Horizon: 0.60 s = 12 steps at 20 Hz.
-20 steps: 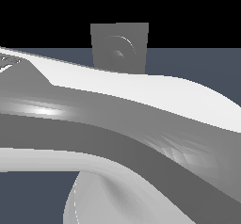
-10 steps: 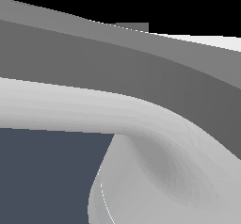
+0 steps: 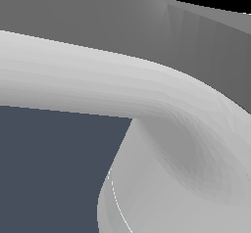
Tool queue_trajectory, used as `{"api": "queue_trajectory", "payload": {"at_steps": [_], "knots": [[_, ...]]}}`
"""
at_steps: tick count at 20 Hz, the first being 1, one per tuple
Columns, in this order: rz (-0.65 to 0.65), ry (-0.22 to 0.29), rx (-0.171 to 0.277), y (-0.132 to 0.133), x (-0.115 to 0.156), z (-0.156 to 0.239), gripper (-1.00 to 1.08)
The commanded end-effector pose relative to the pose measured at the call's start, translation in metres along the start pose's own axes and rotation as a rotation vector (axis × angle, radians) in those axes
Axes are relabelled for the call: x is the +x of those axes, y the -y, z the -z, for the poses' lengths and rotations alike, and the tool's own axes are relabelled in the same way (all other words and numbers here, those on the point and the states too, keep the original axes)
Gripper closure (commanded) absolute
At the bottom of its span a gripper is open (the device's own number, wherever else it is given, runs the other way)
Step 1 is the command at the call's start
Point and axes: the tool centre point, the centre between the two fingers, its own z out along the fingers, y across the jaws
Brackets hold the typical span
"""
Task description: Turn on the faucet by rotating a designated handle.
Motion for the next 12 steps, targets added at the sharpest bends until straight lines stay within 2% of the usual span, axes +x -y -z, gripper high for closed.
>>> {"api": "queue_trajectory", "payload": {"at_steps": [1,12], "knots": [[-0.048,0.008,-0.003,0.004,-0.007,-0.001,1.08],[-0.015,-0.003,-0.005,-0.006,0.039,-0.002,1.08]]}}
